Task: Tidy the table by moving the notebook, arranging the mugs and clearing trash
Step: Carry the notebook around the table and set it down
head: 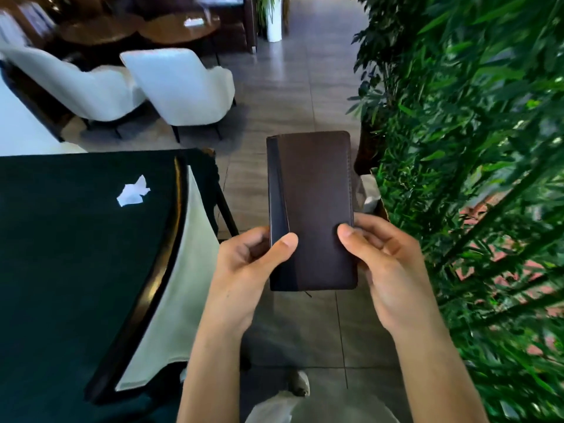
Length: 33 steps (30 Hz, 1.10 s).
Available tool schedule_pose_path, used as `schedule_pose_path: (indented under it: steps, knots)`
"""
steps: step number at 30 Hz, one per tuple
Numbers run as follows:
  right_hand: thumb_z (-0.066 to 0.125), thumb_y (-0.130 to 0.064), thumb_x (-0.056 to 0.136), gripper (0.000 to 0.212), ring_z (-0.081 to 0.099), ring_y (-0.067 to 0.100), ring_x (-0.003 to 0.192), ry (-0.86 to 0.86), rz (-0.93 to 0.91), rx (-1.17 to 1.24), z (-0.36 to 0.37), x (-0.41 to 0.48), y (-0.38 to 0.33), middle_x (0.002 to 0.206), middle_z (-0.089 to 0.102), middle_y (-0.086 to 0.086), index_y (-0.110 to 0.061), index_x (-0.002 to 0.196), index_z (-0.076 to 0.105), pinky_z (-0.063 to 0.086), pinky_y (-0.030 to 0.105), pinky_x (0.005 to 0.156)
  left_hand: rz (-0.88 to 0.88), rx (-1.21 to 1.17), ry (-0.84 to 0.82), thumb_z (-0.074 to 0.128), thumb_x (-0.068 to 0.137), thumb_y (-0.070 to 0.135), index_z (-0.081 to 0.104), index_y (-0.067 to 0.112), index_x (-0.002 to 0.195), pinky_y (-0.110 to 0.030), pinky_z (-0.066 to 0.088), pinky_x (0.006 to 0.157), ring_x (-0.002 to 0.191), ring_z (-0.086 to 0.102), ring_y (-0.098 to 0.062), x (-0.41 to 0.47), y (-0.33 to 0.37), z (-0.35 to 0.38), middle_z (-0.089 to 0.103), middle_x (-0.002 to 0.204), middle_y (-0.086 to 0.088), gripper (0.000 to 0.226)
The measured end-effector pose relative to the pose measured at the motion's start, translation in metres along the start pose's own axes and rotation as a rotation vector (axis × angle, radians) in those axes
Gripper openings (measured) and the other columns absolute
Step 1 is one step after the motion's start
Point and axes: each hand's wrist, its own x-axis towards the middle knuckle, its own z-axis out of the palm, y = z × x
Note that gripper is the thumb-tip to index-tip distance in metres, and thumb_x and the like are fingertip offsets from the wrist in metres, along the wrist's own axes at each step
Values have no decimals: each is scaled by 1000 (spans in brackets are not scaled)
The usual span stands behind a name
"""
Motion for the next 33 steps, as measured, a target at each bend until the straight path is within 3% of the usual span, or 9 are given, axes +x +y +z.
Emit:
schedule_pose_path:
  steps: [6, 10, 12, 14, 16, 19, 26, 29, 33]
  knots:
    - [75, -16, 82, 26, 77, 21, 96, -30, 31, 8, 13, 56, 3, 100, 81, 10, -7, 107, 76, 58, 28, 79, 0, 28, 49, 80, 86, 32, 65, -17, 98, -27, 49, 68, 80, 59, -20, 54, -4, -11, 63, 84, -13, 53]
    - [74, -11, 86, 21, 77, 22, 95, -33, 63, 13, 8, 105, 2, 98, 81, 11, -7, 106, 77, 58, 29, 80, -43, 31, 70, 70, 90, 16, 73, -8, 94, -15, 51, 61, 71, 67, -6, 95, -8, 2, 73, 77, 1, 25]
    - [74, -12, 85, 23, 77, 22, 96, -41, 73, 11, 6, 132, -3, 99, 81, 11, -6, 107, 76, 58, 29, 80, -46, 40, 82, 71, 88, 20, 75, -6, 98, -22, 58, 65, 81, 74, -13, 119, -8, 11, 79, 86, -9, 29]
    - [74, -9, 87, 20, 77, 21, 95, -47, 75, 2, 0, 166, -8, 99, 81, 11, -7, 107, 76, 60, 31, 81, -39, 43, 99, 75, 85, 27, 73, -10, 104, -41, 63, 81, 98, 75, -29, 148, -10, 21, 76, 102, -28, 41]
    - [75, -8, 87, 20, 77, 21, 94, -59, 82, 2, -7, 203, -14, 99, 80, 13, -6, 106, 76, 61, 34, 85, -53, 24, 145, 74, 85, 27, 75, -5, 107, -44, 60, 89, 107, 74, -37, 179, -11, 34, 77, 109, -26, 39]
    - [82, -13, 82, 25, 77, 26, 97, -92, 64, -2, -13, 255, -30, 99, 80, 15, -6, 105, 77, 60, 38, 86, -62, -8, 183, 71, 87, 25, 79, 3, 109, -45, 58, 94, 110, 74, -35, 220, -7, 54, 79, 112, -17, 32]
    - [81, -13, 81, 27, 76, 22, 94, -215, 112, -3, -19, 353, -52, 98, 80, 12, -7, 106, 77, 60, 41, 90, -45, 6, 286, 72, 92, 24, 79, 5, 110, -63, 54, 99, 110, 72, -43, 294, 2, 83, 77, 113, -21, 27]
    - [78, -21, 73, 34, 76, 22, 92, -242, 136, -19, -11, 382, -51, 97, 80, 12, -7, 104, 77, 60, 37, 90, -65, 21, 336, 71, 90, 27, 79, 7, 111, -59, 56, 98, 106, 74, -36, 314, 5, 83, 79, 112, -18, 30]
    - [77, -20, 75, 26, 76, 19, 91, -304, 170, -16, 3, 415, -46, 95, 81, 9, -11, 99, 78, 60, 38, 88, -64, 8, 383, 71, 87, 28, 81, 9, 107, -59, 55, 96, 102, 75, -33, 341, 9, 74, 78, 110, -21, 29]
